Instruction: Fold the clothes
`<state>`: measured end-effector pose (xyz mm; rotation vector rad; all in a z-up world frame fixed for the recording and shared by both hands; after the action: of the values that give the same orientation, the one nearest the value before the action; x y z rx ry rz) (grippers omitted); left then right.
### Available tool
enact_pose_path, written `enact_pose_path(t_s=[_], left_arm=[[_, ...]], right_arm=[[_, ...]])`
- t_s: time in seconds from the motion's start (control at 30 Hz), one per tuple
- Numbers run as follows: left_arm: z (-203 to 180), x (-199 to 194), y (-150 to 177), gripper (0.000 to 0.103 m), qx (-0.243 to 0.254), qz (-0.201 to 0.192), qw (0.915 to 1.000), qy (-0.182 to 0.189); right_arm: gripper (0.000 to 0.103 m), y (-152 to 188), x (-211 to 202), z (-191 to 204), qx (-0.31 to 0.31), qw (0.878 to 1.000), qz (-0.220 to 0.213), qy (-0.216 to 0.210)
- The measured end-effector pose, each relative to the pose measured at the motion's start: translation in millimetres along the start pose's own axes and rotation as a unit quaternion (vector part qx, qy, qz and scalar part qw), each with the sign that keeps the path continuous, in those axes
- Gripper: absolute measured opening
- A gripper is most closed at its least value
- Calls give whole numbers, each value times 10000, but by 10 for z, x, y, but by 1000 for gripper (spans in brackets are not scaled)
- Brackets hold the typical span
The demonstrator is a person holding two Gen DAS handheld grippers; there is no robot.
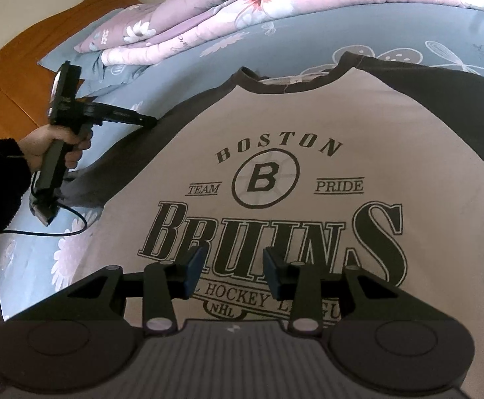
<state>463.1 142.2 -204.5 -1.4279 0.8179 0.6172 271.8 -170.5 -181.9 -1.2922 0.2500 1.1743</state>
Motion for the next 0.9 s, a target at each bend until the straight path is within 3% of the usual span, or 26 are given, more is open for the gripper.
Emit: enact_pose_path(t_s=[0.1,0.2,0.3,0.37,0.47,0.53,0.63,0.7,0.73,0.9], left_arm=[[96,-42,-16,16,-379,-34,9993,-22],[211,-237,-66,19,-562,-223,9980,-171],[297,-520,-33,21,-751,-378,9965,-36],[295,-709,69,22,-710,-443,9963,174],[329,-822,264,23,-301,-411,9986,112],[503,-806,369,23,-286,-370,9989,-104],[885,-713,443,25,-988,-134,9950,22],[1032,-648,497,37,-1210,1,9926,100],[1061,-614,517,41,-1166,51,9931,76],[1014,-542,621,44,-718,174,9971,198]], right_arm=[[45,18,-10,46,-39,10000,41,-12],[48,20,-55,108,-78,10000,37,-25],[49,9,-118,165,-159,9999,9,-23],[49,4,-149,202,-196,9998,9,-40],[49,-4,-183,245,-211,9998,-20,-43],[49,-8,-200,271,-236,9997,-28,-41],[51,-6,-211,296,-308,9995,-3,7],[52,0,-196,278,-303,9995,27,13],[52,3,-181,262,-276,9996,44,9],[52,24,-51,200,-161,9997,155,4]])
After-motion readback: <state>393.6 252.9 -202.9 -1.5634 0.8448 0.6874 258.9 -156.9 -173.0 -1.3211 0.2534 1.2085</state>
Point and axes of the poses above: each gripper's, at about its wrist camera, not at the fingertips, and x roughly the way its jaws point, z to its left, y to its underside, the point moved 7 cm from there along x, roughly the way its jaws point, and after that the axes turned 5 degrees about -x, right-handed, at the moved point
